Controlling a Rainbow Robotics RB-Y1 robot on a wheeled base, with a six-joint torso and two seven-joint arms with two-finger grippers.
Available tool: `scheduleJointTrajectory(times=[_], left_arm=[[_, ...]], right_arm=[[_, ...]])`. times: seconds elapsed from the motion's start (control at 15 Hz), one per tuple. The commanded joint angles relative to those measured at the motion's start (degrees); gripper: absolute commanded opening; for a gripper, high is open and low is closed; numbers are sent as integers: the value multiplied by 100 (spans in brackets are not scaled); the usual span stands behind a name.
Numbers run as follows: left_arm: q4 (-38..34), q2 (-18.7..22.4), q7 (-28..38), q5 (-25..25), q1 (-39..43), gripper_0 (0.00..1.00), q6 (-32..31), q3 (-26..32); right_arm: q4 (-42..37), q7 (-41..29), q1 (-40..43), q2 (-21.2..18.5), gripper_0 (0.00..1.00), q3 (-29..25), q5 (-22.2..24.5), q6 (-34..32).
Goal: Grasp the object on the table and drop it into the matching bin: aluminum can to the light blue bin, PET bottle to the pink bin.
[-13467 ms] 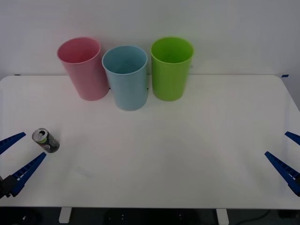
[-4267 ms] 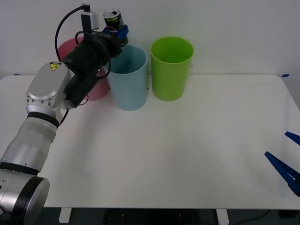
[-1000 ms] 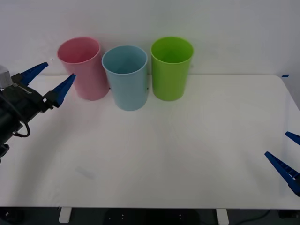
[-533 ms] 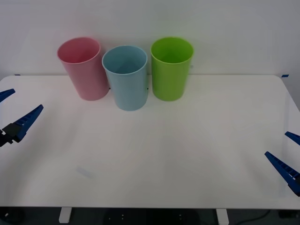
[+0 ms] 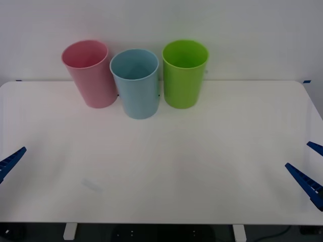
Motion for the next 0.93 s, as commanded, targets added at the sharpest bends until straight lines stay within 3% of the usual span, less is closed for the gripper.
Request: scheduleJointTrajectory(times=[0.07, 0.93], left_arm=[[9, -9, 35, 163, 283, 100, 33, 4], [17, -27, 17, 321, 608, 100, 455, -339]], right_arm=[[0, 1, 0, 0, 100, 0, 0, 0], [0, 1, 0, 0, 100, 0, 0, 0]])
